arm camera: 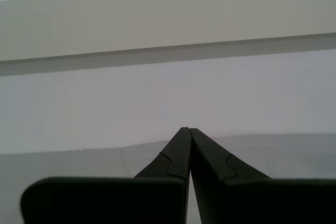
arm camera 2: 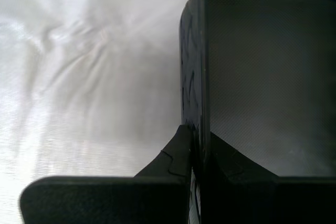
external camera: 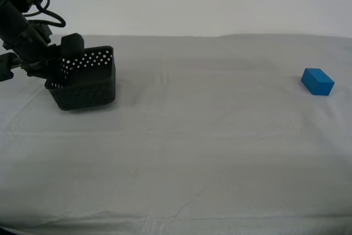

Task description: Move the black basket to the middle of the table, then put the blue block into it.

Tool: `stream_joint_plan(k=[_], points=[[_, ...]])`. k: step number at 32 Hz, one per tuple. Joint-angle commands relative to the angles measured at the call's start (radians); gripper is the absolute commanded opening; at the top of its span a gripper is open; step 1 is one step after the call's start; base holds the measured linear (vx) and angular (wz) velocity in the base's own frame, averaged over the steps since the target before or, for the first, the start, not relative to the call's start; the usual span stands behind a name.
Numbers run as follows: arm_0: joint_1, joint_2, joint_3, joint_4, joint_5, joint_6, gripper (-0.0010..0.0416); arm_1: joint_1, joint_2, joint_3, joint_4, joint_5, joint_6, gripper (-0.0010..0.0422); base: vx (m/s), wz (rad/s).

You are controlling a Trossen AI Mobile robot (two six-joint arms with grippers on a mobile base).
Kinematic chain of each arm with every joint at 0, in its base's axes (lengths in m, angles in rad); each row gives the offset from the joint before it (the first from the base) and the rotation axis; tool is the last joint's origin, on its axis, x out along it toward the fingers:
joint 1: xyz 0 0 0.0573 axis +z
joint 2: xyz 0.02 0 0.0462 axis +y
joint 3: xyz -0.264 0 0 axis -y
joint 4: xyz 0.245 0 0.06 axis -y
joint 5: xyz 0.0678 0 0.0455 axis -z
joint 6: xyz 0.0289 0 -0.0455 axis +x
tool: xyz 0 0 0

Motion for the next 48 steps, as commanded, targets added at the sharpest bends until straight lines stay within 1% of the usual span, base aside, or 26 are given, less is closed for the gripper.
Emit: stream_joint_plan(k=[1, 3, 6, 7, 8, 9, 14, 15, 17, 18, 20, 21, 22, 24, 26, 29, 31, 32, 34, 35, 36, 38, 43, 46, 48], points=[[0.000, 0.000, 0.001, 0.002, 0.000, 0.003, 0.0000, -0.035, -0.021, 0.074, -0.079, 0.019, -0.003, -0.0002, 0.000, 0.000], [0.000, 0.000, 0.001, 0.002, 0.000, 0.003, 0.0001, -0.078, -0.035, 0.134, -0.121, 0.019, -0.005, -0.0001, 0.000, 0.000], [0.000, 0.000, 0.001, 0.002, 0.000, 0.003, 0.0000, -0.130, -0.035, 0.188, -0.143, 0.019, -0.027, -0.0001, 0.000, 0.000], [0.000, 0.000, 0.001, 0.002, 0.000, 0.003, 0.0001, -0.176, -0.033, 0.220, -0.143, 0.018, -0.039, -0.0001, 0.000, 0.000], [0.000, 0.000, 0.001, 0.002, 0.000, 0.003, 0.0000, -0.190, -0.033, 0.229, -0.143, 0.017, -0.044, -0.0001, 0.000, 0.000], [0.000, 0.000, 0.001, 0.001, 0.000, 0.003, 0.0000, -0.224, -0.033, 0.247, -0.142, 0.017, -0.055, -0.0001, 0.000, 0.000], [0.000, 0.000, 0.001, 0.002, 0.000, 0.004, 0.0000, -0.315, -0.033, 0.274, -0.134, 0.014, -0.099, -0.0001, 0.000, 0.000], [0.000, 0.000, 0.001, 0.002, 0.000, 0.005, 0.0001, -0.346, -0.033, 0.276, -0.127, 0.014, -0.111, -0.0001, 0.000, 0.000], [0.000, 0.000, 0.001, 0.002, 0.000, 0.006, 0.0000, -0.368, -0.033, 0.277, -0.124, 0.014, -0.119, -0.0001, 0.000, 0.000], [0.001, 0.000, 0.001, 0.002, 0.000, 0.006, 0.0000, -0.392, -0.033, 0.277, -0.121, 0.013, -0.127, -0.0001, 0.000, 0.000], [0.001, 0.000, 0.001, 0.002, 0.000, 0.008, 0.0001, -0.424, -0.033, 0.277, -0.112, 0.000, -0.137, -0.0001, 0.000, 0.000], [0.001, 0.000, 0.001, 0.002, 0.000, 0.010, 0.0000, -0.443, -0.033, 0.277, -0.102, -0.023, -0.142, -0.0001, 0.000, 0.000], [0.001, 0.000, 0.001, 0.002, 0.000, 0.010, 0.0000, -0.452, -0.033, 0.277, -0.096, -0.034, -0.142, -0.0001, 0.000, 0.000], [0.001, 0.000, 0.001, 0.002, 0.000, 0.011, 0.0001, -0.476, -0.033, 0.277, -0.080, -0.041, -0.150, -0.0001, 0.000, 0.000], [0.001, 0.000, 0.001, 0.002, 0.000, 0.015, 0.0000, -0.491, -0.016, 0.282, -0.067, -0.038, -0.160, -0.0001, 0.000, 0.000], [0.001, 0.000, 0.001, 0.002, 0.000, 0.026, 0.0000, -0.512, 0.051, 0.323, -0.074, -0.031, -0.160, -0.0001, 0.000, 0.000], [0.001, 0.000, 0.001, 0.002, 0.000, 0.026, 0.0000, -0.526, 0.104, 0.369, -0.075, -0.031, -0.158, -0.0001, 0.000, 0.000], [0.001, 0.000, 0.001, 0.002, 0.000, 0.027, 0.0001, -0.535, 0.146, 0.412, -0.084, -0.031, -0.146, -0.0001, 0.000, 0.000], [0.002, 0.000, 0.001, 0.002, 0.000, 0.026, 0.0000, -0.543, 0.184, 0.456, -0.101, -0.029, -0.130, 0.0000, 0.000, 0.000], [0.002, 0.000, 0.001, 0.002, 0.000, 0.026, 0.0000, -0.545, 0.199, 0.472, -0.111, -0.023, -0.124, 0.0000, 0.000, 0.000], [0.002, 0.000, 0.001, -0.001, 0.000, 0.026, 0.0001, -0.553, 0.232, 0.508, -0.124, 0.002, -0.113, 0.0000, 0.000, 0.000], [0.002, 0.000, 0.001, -0.001, 0.000, 0.026, 0.0000, -0.562, 0.276, 0.549, -0.135, 0.024, -0.107, 0.0000, 0.000, 0.000], [0.002, 0.000, 0.001, -0.009, 0.000, 0.026, 0.0000, -0.563, 0.310, 0.563, -0.154, 0.026, -0.092, 0.0000, 0.000, 0.000], [0.001, 0.000, 0.001, -0.017, 0.000, 0.026, 0.0000, -0.563, 0.310, 0.561, -0.171, 0.002, -0.080, 0.0002, 0.000, 0.000], [0.002, 0.000, 0.001, -0.018, 0.000, 0.026, 0.0000, -0.564, 0.310, 0.561, -0.177, 0.000, -0.080, 0.0017, 0.000, 0.000]])
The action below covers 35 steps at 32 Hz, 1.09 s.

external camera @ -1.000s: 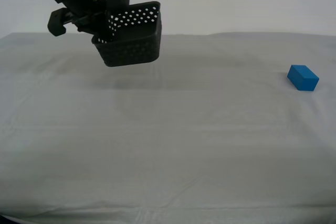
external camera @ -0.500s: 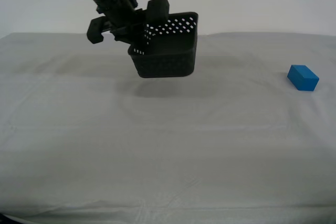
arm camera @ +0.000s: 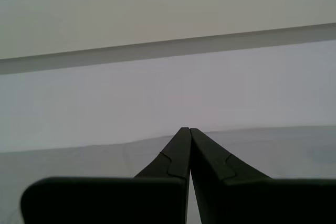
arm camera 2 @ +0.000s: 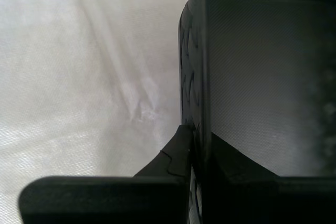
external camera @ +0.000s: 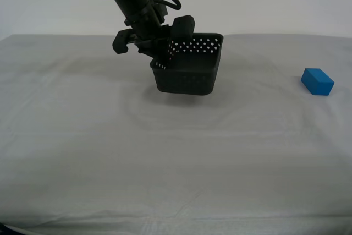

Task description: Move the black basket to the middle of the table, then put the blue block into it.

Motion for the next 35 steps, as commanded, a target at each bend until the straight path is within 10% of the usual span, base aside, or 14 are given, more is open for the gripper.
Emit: stream_joint_plan(k=[1, 10, 23, 35], points=[[0.000, 0.000, 0.001, 0.002, 0.000, 0.003, 0.0001, -0.001, 0.000, 0.001, -0.011, -0.001, 0.002, 0.0025, 0.000, 0.000], [0.000, 0.000, 0.001, 0.002, 0.000, 0.001, 0.0000, 0.002, -0.005, 0.010, -0.024, -0.001, 0.002, 0.0207, 0.000, 0.000], [-0.011, 0.084, 0.001, -0.118, 0.009, -0.027, 0.0009, 0.009, -0.012, 0.218, -0.029, -0.006, 0.078, 0.0166, 0.000, 0.000], [-0.011, 0.323, 0.025, -0.106, 0.066, -0.026, 0.0232, 0.013, -0.012, 0.296, -0.067, -0.006, 0.111, 0.0146, 0.000, 0.000]])
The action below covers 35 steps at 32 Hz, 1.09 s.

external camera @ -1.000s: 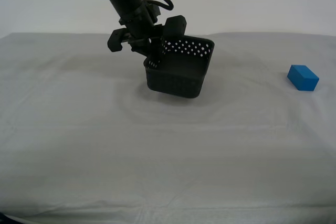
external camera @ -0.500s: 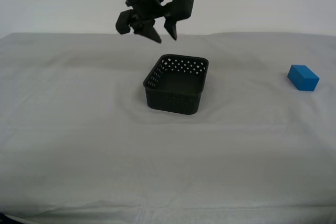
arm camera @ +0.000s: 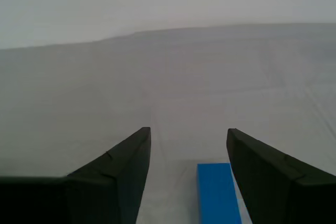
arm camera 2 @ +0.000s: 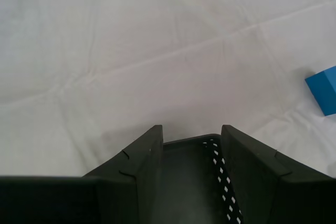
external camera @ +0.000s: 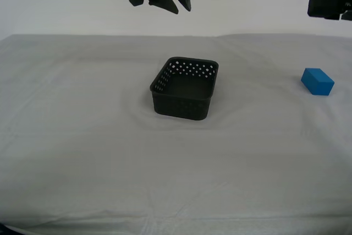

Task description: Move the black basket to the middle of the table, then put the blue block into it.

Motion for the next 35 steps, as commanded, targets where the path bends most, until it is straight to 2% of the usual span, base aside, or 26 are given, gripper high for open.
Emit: stream_joint_plan(k=[1, 3, 5, 7, 9, 10, 11, 13, 21, 30, 35], points=[[0.000, 0.066, 0.025, 0.005, 0.042, 0.000, 0.0248, 0.000, 0.000, 0.001, -0.009, 0.001, 0.004, 0.0146, 0.000, 0.000], [-0.001, 0.154, 0.058, 0.005, 0.046, -0.004, 0.0300, 0.001, 0.000, 0.001, -0.010, 0.001, 0.003, 0.0146, 0.000, 0.000], [-0.001, 0.206, 0.078, 0.005, 0.066, -0.009, 0.0324, 0.001, 0.000, 0.001, -0.011, 0.001, 0.003, 0.0146, 0.000, 0.000], [-0.002, 0.313, 0.130, -0.003, 0.069, -0.050, 0.0362, 0.000, 0.000, 0.001, -0.018, 0.002, 0.003, 0.0146, 0.000, 0.000], [-0.005, 0.370, 0.167, -0.010, 0.095, -0.071, 0.0373, 0.000, 0.000, 0.001, -0.024, 0.002, 0.003, 0.0146, 0.000, 0.000], [-0.005, 0.405, 0.204, -0.058, 0.143, -0.107, 0.0374, 0.001, 0.000, 0.002, -0.041, 0.002, 0.003, 0.0146, 0.000, 0.000], [-0.006, 0.417, 0.216, -0.076, 0.144, -0.112, 0.0373, 0.001, 0.000, 0.001, -0.047, 0.001, 0.004, 0.0146, 0.000, 0.000], [-0.007, 0.459, 0.256, -0.136, 0.147, -0.112, 0.0363, 0.001, 0.000, 0.001, -0.054, 0.001, 0.004, 0.0146, 0.000, 0.000], [-0.007, 0.581, 0.277, -0.182, 0.146, -0.106, 0.0354, 0.001, 0.000, 0.001, -0.055, 0.001, 0.003, 0.0146, 0.000, 0.000], [-0.016, 0.613, 0.270, -0.185, 0.147, -0.092, 0.0344, 0.000, 0.000, 0.001, -0.055, 0.002, 0.003, 0.0146, 0.000, 0.000], [-0.024, 0.613, 0.270, -0.214, 0.146, -0.082, 0.0293, 0.000, 0.000, 0.001, -0.055, 0.001, 0.003, 0.0146, 0.000, 0.000]])
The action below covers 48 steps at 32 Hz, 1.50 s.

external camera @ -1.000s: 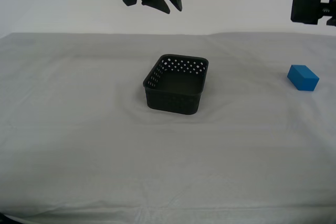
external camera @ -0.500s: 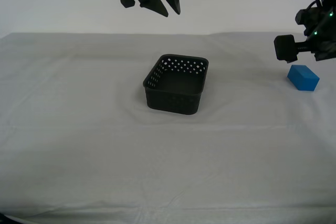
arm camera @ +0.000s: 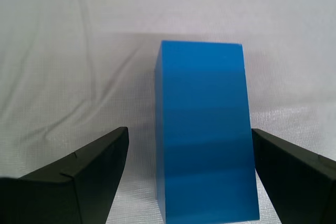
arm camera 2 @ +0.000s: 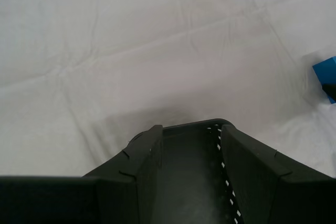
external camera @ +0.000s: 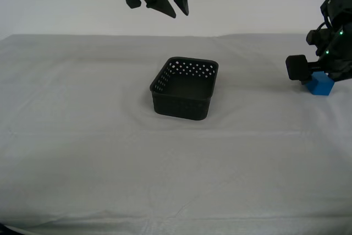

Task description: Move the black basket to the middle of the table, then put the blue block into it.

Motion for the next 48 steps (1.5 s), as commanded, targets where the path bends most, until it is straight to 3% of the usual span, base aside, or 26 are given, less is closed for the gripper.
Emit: stream_joint_plan(k=[1, 4, 5, 7, 8, 11, 15, 17, 22, 23, 26, 27, 32, 36, 39, 40, 42, 45, 48], points=[[-0.006, 0.001, 0.000, -0.018, 0.004, 0.011, 0.0276, 0.000, 0.000, 0.002, 0.000, 0.001, 0.002, 0.0146, 0.000, 0.000], [-0.006, 0.001, 0.000, -0.043, 0.003, 0.020, 0.0214, 0.000, 0.000, 0.002, 0.000, 0.001, 0.002, 0.0146, 0.000, 0.000], [-0.006, 0.001, 0.000, -0.050, 0.003, 0.021, 0.0171, 0.000, 0.000, 0.002, 0.000, 0.001, 0.002, 0.0146, 0.000, 0.000], [-0.006, 0.001, 0.000, -0.058, 0.003, 0.021, 0.0124, 0.000, 0.000, 0.002, 0.001, 0.001, 0.002, 0.0146, 0.000, 0.000], [-0.006, 0.001, 0.000, -0.058, 0.003, 0.020, 0.0066, 0.000, 0.000, 0.002, 0.002, 0.001, 0.002, 0.0146, 0.000, 0.000], [-0.006, 0.000, 0.000, -0.058, 0.003, 0.016, -0.0007, 0.000, 0.000, 0.002, 0.002, 0.001, 0.002, 0.0146, 0.000, 0.000], [-0.006, -0.025, 0.001, -0.058, 0.003, 0.013, 0.0000, 0.000, 0.000, 0.002, 0.006, 0.001, 0.002, 0.0146, 0.000, 0.000], [-0.003, -0.093, 0.002, -0.063, -0.077, 0.021, -0.0001, 0.000, 0.000, 0.002, 0.008, 0.001, 0.002, 0.0146, 0.000, 0.000], [0.012, -0.204, 0.001, -0.111, -0.198, 0.047, -0.0001, 0.000, 0.000, 0.002, 0.012, 0.001, 0.002, 0.0146, 0.000, 0.000], [0.047, -0.256, 0.001, -0.115, -0.279, 0.056, -0.0001, 0.001, 0.000, 0.002, 0.012, 0.001, 0.002, 0.0146, 0.000, 0.000], [0.111, -0.307, 0.001, -0.125, -0.341, 0.056, -0.0001, 0.000, 0.000, 0.002, 0.013, 0.001, 0.002, 0.0146, 0.000, 0.000], [0.180, -0.338, 0.001, -0.128, -0.381, 0.056, -0.0001, 0.001, 0.000, 0.002, 0.015, 0.000, 0.002, 0.0146, 0.000, 0.000], [0.402, -0.360, 0.001, -0.135, -0.400, 0.077, -0.0001, 0.000, 0.000, 0.002, 0.015, 0.001, 0.002, 0.0146, 0.000, 0.000], [0.515, -0.360, 0.001, -0.125, -0.402, 0.084, -0.0001, 0.000, 0.000, 0.002, 0.016, 0.001, 0.002, 0.0146, 0.000, 0.000], [0.558, -0.360, 0.001, -0.105, -0.435, 0.084, -0.0001, 0.001, 0.000, 0.002, 0.016, 0.001, 0.002, 0.0146, 0.000, 0.000], [0.577, -0.360, 0.001, -0.089, -0.479, 0.090, -0.0001, 0.001, 0.000, 0.002, 0.016, 0.000, 0.002, 0.0146, 0.000, 0.000], [0.588, -0.360, 0.001, -0.076, -0.484, 0.090, -0.0001, 0.000, 0.000, 0.002, 0.015, 0.001, 0.002, 0.0146, 0.000, 0.000], [0.607, -0.360, 0.001, -0.027, -0.534, 0.090, -0.0001, 0.001, 0.000, 0.002, 0.015, 0.000, 0.002, 0.0146, 0.000, 0.000], [0.607, -0.360, 0.001, -0.027, -0.535, 0.089, 0.0000, 0.001, 0.000, 0.002, 0.015, 0.000, 0.002, 0.0146, 0.000, 0.000]])
